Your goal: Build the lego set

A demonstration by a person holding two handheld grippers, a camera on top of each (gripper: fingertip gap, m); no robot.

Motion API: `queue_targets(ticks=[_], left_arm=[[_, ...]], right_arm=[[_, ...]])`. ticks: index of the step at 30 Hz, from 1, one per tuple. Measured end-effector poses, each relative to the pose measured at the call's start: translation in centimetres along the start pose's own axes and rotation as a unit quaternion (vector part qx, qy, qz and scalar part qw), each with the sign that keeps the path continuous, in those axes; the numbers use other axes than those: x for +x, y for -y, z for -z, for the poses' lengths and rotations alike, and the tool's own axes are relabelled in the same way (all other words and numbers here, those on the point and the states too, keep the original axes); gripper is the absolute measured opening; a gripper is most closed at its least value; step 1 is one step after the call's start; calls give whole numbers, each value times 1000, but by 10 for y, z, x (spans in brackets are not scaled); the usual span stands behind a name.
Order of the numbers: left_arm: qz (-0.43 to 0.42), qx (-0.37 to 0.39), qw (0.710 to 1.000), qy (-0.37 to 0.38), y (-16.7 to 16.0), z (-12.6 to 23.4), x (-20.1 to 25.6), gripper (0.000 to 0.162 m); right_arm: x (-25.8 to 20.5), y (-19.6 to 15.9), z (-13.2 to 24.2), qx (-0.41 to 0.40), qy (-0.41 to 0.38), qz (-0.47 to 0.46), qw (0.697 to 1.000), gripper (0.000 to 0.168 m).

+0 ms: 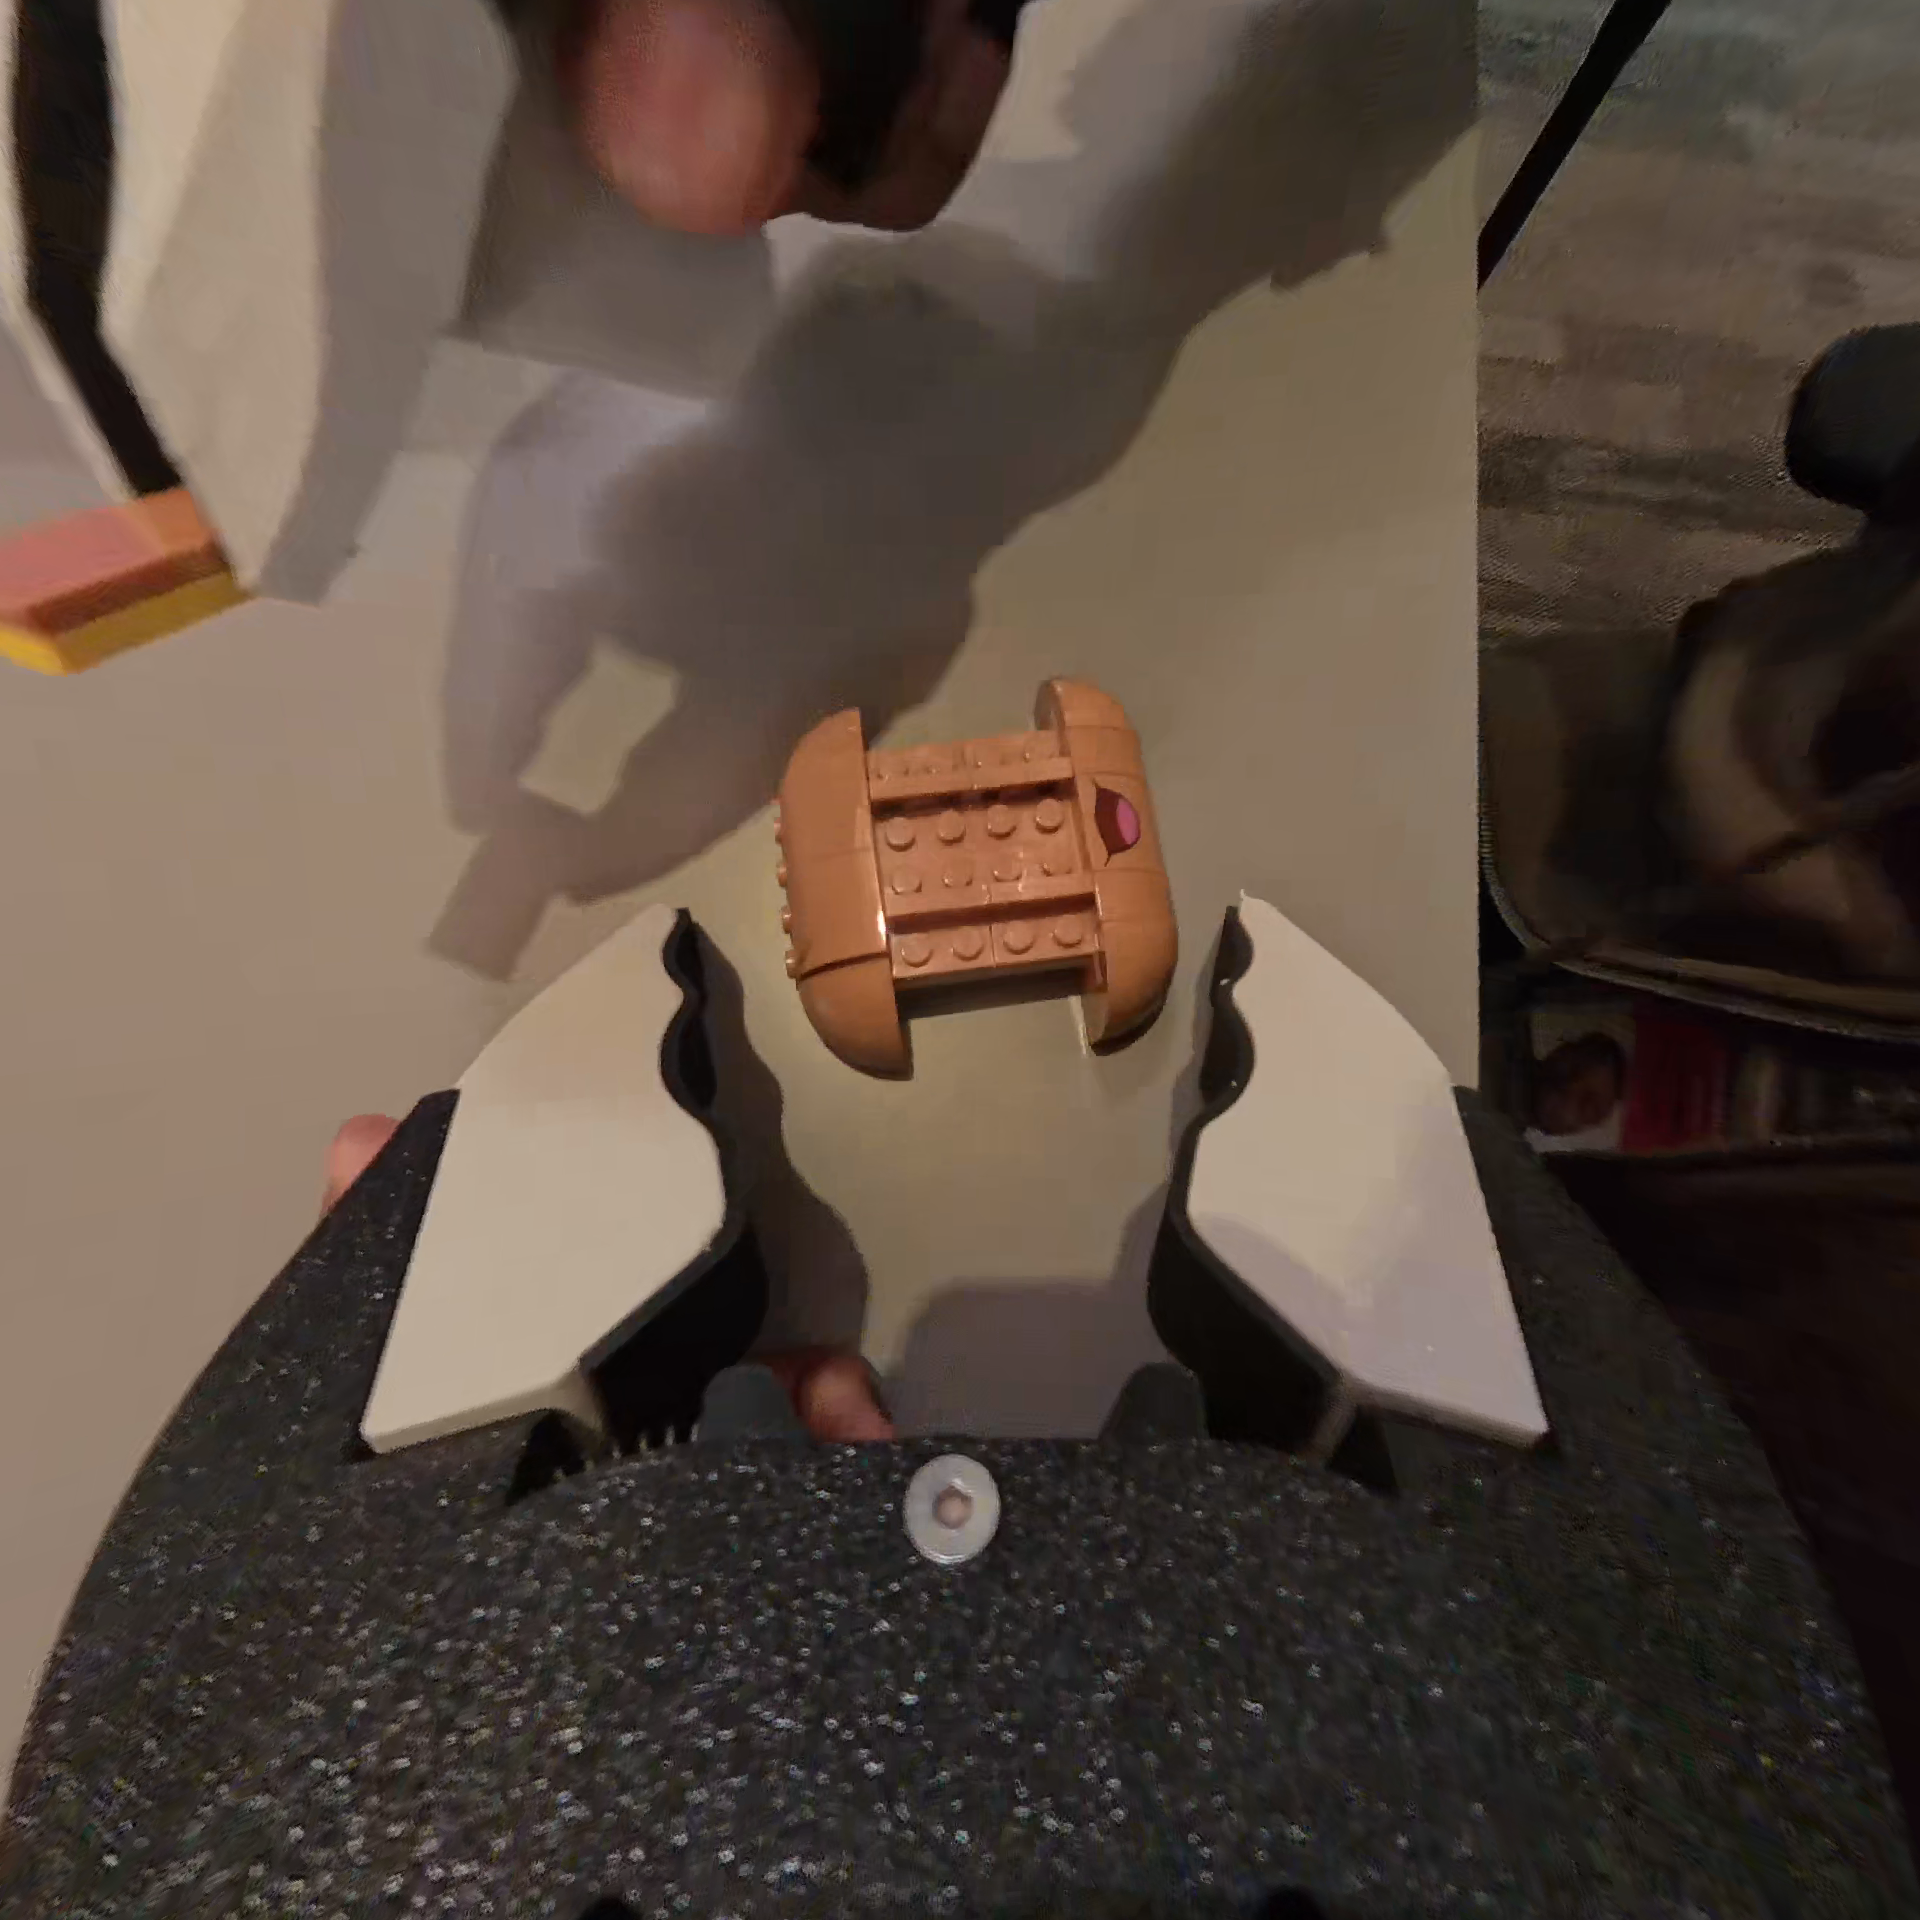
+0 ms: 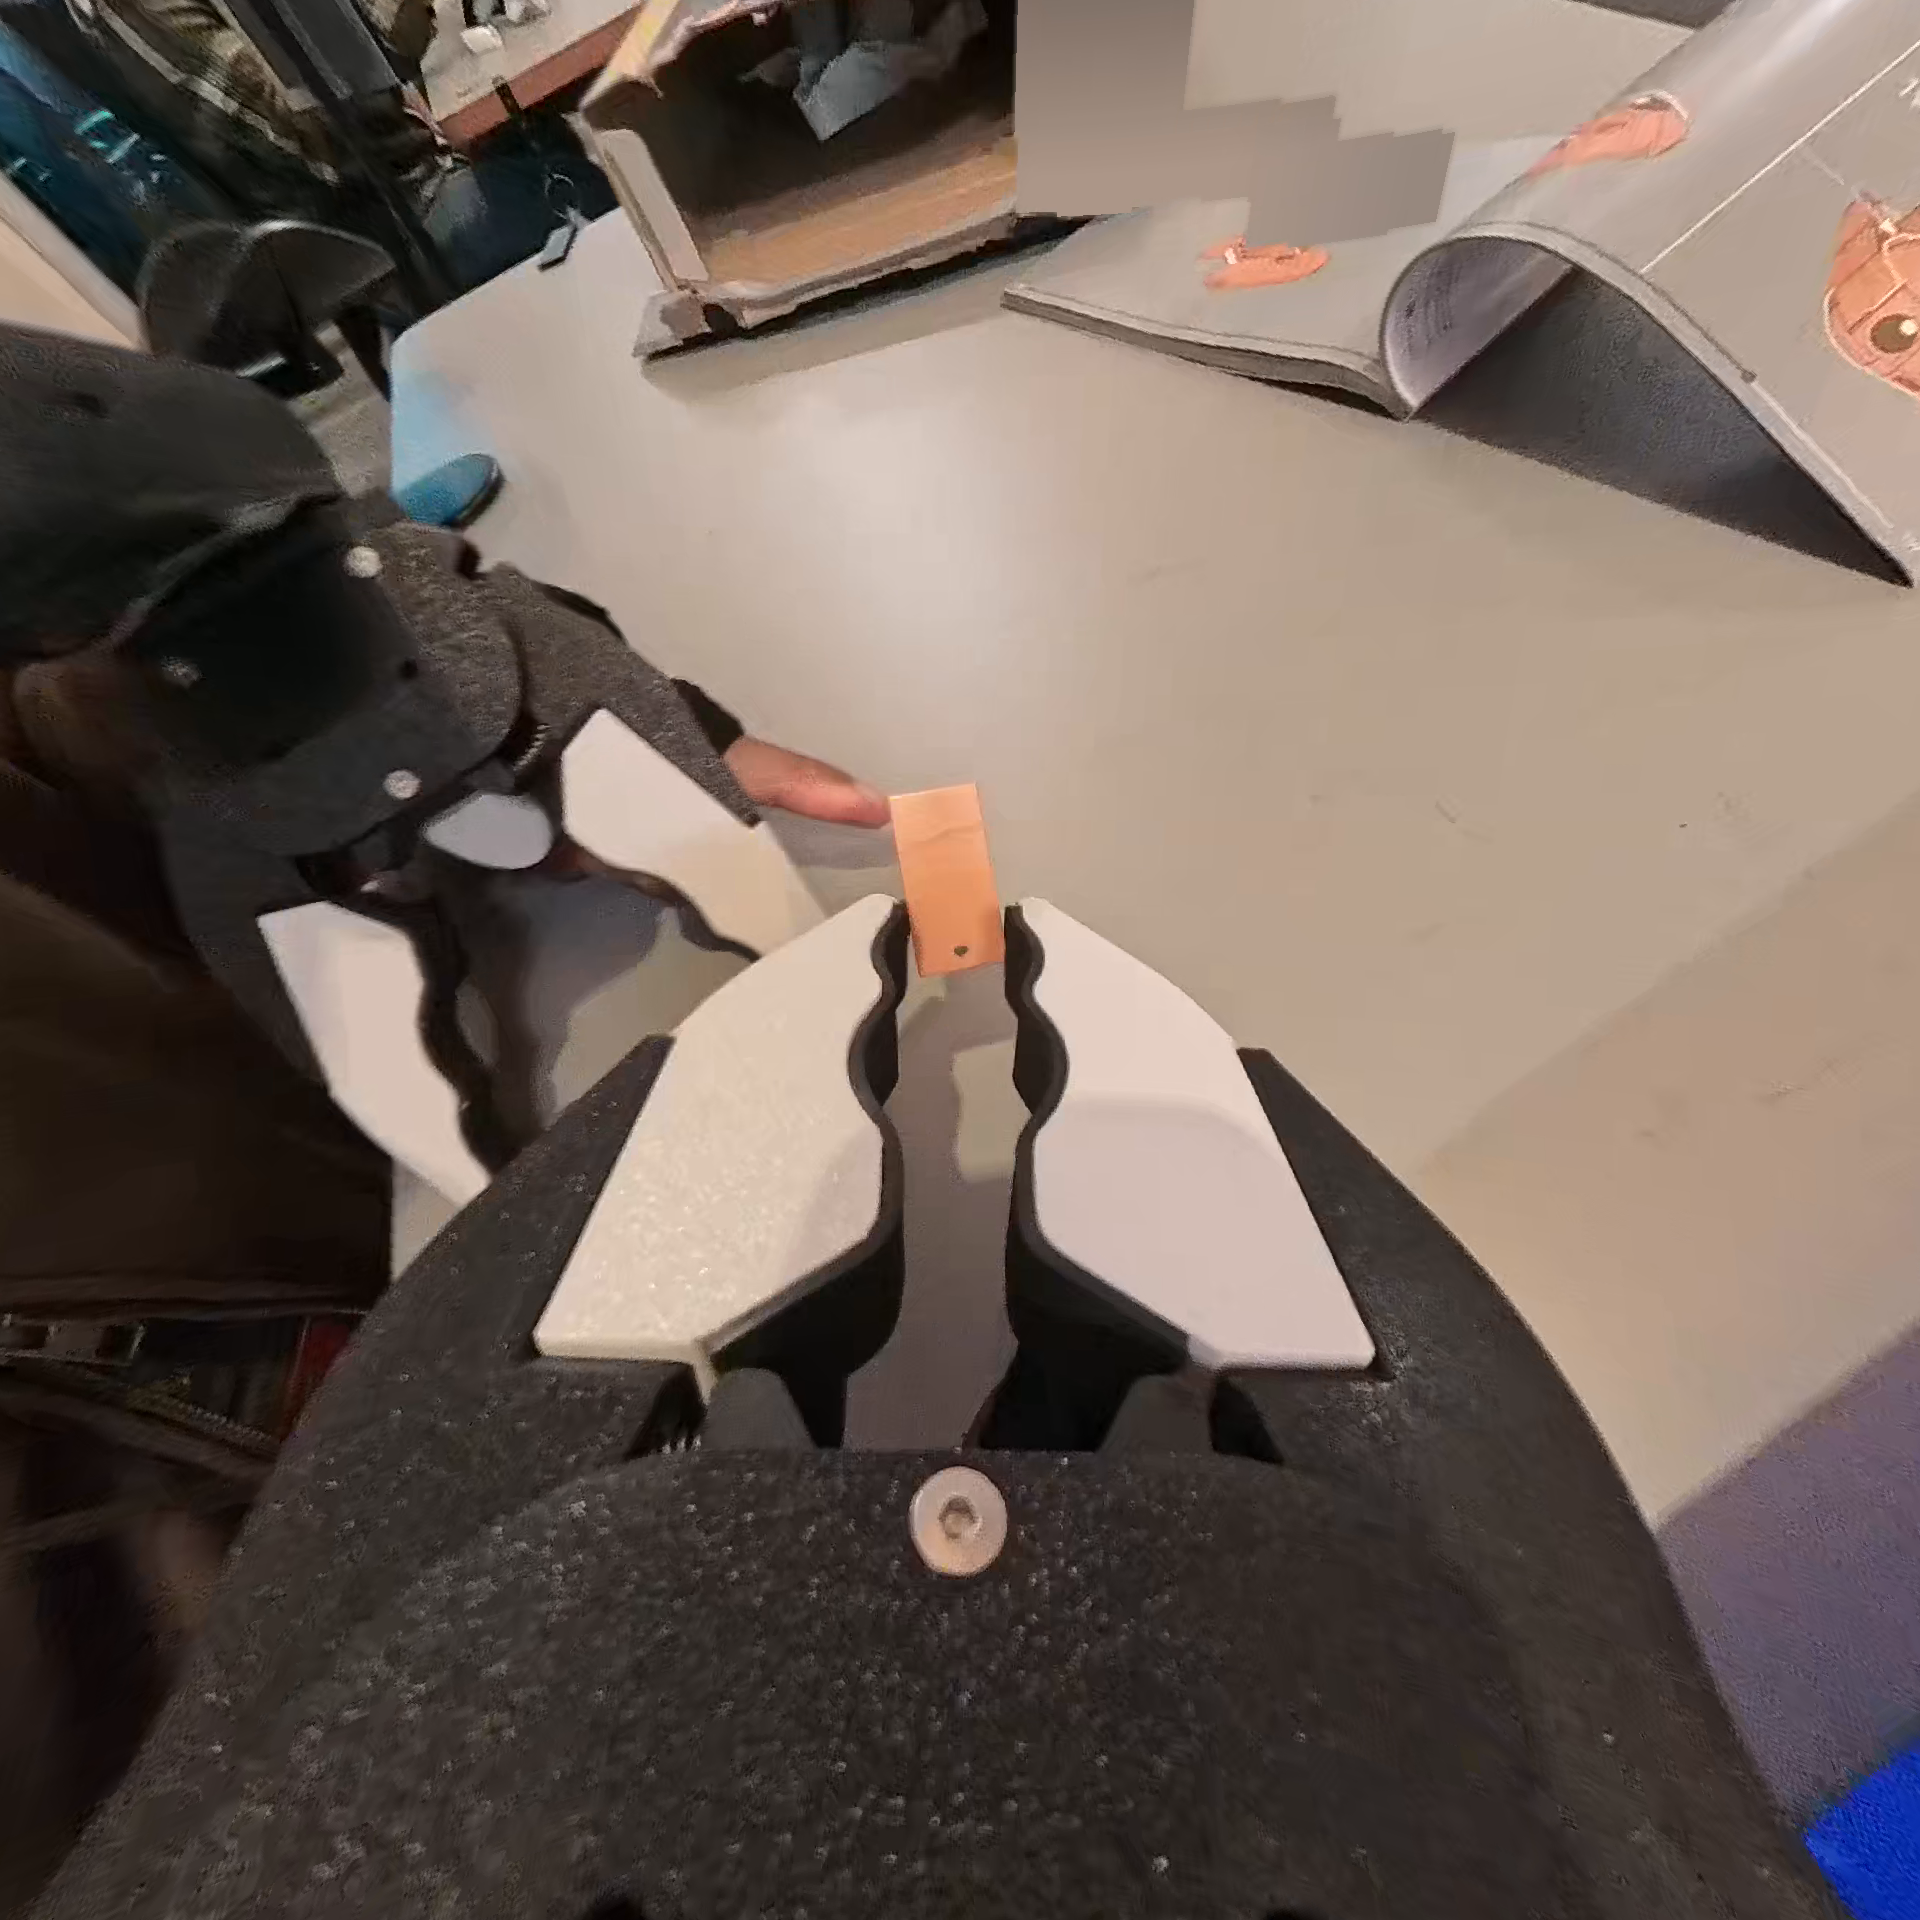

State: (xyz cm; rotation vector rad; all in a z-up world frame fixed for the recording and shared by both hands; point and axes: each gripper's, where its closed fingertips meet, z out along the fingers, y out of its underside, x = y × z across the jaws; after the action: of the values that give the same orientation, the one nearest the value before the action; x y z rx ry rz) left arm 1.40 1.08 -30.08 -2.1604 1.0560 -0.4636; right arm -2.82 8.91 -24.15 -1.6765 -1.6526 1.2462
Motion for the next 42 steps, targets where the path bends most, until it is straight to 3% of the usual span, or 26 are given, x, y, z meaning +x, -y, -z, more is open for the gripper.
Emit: queue_targets(ticks=[5, 7, 13, 19, 24, 37, 42], left_arm=[[1, 1, 1000, 29, 5, -5, -2, 93], [10, 5, 1000, 27, 7, -6, 2, 73], [80, 10, 991, 109, 13, -9, -16, 71], [166, 62, 957, 228, 22, 5, -54, 71], [168, 72, 938, 294, 24, 12, -66, 71], [178, 87, 938, 285, 22, 18, -64, 71], [180, 86, 941, 275, 20, 19, -63, 71]], right_arm=[[14, 3, -10, -5, -11, 1, 1000, 17], [13, 5, -10, -7, -19, 1, 1000, 17], [6, 5, 7, -33, -51, 16, 998, 17], [-16, -12, 16, -82, -65, 36, 994, 17], [-26, -12, 8, -90, -84, 53, 991, 17], [-27, -16, -8, -102, -112, 52, 987, 17], [-31, -13, -7, -85, -96, 61, 990, 26]])
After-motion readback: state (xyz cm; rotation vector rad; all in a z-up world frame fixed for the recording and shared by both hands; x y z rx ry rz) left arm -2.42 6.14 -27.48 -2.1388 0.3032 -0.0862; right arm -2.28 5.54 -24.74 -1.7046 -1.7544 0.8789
